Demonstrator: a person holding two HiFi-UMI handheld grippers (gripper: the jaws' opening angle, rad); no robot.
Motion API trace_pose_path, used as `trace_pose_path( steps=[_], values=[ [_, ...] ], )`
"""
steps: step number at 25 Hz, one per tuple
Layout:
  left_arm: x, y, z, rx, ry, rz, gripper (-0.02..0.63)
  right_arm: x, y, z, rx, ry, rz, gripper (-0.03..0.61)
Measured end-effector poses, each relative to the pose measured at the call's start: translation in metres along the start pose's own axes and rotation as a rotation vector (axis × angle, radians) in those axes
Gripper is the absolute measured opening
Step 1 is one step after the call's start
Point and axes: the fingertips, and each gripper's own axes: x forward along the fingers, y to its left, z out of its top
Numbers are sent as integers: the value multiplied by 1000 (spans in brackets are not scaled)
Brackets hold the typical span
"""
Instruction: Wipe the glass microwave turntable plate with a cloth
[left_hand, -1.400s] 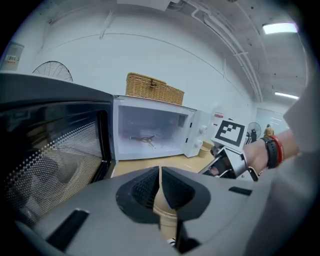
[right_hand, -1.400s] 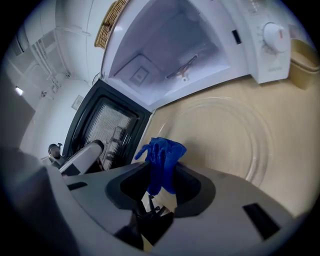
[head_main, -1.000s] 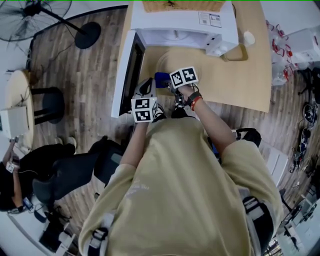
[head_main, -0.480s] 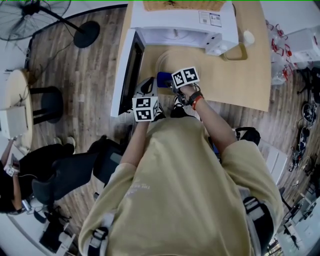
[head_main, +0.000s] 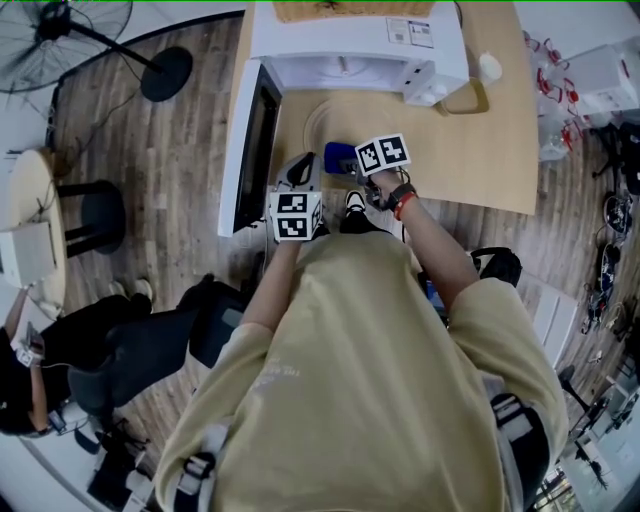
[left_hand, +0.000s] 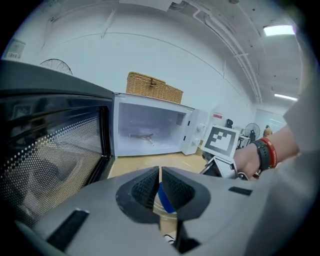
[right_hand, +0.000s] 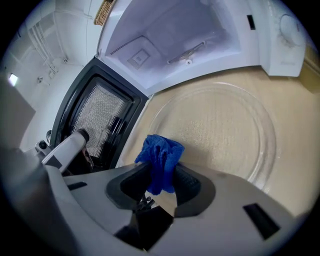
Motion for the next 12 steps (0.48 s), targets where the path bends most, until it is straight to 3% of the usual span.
trace_pose_path(
  steps=[12],
  values=[
    [13, -23, 5, 50, 6, -70, 34, -31, -32, -7, 43, -38, -53, 147]
  ],
)
